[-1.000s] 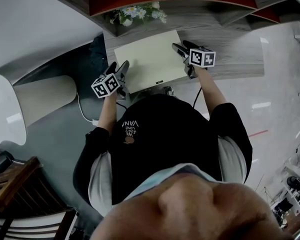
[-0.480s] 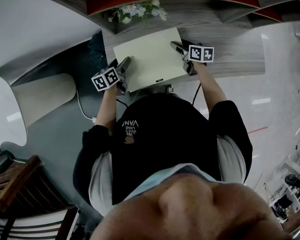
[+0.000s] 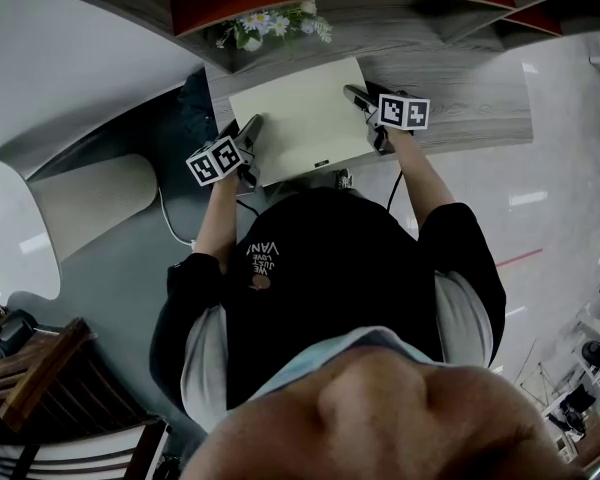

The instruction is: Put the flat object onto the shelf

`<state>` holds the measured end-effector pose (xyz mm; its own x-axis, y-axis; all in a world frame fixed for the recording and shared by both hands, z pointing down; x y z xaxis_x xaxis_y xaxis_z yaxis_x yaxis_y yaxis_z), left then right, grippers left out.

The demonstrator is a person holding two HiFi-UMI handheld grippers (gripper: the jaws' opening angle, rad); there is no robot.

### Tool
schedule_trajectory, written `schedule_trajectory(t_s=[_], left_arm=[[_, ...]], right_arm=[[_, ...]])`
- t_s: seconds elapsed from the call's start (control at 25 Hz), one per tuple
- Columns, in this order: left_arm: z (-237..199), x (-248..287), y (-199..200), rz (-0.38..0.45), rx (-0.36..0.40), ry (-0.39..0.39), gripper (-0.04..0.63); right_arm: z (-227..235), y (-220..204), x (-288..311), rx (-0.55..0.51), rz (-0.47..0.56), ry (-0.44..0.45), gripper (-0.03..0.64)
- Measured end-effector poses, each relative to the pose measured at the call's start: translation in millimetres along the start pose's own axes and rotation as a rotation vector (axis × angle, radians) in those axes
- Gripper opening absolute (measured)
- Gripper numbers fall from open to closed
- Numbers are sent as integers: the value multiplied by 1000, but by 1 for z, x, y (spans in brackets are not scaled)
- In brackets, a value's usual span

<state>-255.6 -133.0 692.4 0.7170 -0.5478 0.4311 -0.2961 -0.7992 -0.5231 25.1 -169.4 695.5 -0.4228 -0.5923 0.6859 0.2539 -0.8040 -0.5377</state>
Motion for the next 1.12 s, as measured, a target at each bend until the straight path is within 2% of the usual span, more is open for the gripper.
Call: schedule_trajectory(t_s=[0.2, 0.44, 0.68, 0.96, 1.12], left_arm=[[4, 0, 3, -5, 14, -12, 295], [23, 8, 13, -20, 51, -65, 284], [40, 17, 24, -62, 133, -113, 281], [66, 28, 37, -111, 227, -204, 279], [77, 33, 48, -118, 260, -250, 279]], right_arm=[[1, -1, -13, 23, 36, -16, 258], [7, 1, -34, 43, 100, -61, 255], [5, 7, -65, 57, 197, -99, 252], [7, 14, -103, 101, 333, -167, 245], [5, 11, -119, 108, 376, -196, 238]])
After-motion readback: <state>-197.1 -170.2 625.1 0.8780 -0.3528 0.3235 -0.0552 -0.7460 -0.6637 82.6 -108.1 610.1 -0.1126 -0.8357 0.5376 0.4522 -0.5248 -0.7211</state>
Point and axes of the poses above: the fingertips, and each gripper's own axes: x forward along the fingers, z to its right, y out of its top, the point moved 1 cm from there along -x, backward along the fingers, and after that the axes turned 14 degrees about -y, right-handed, at the moved point
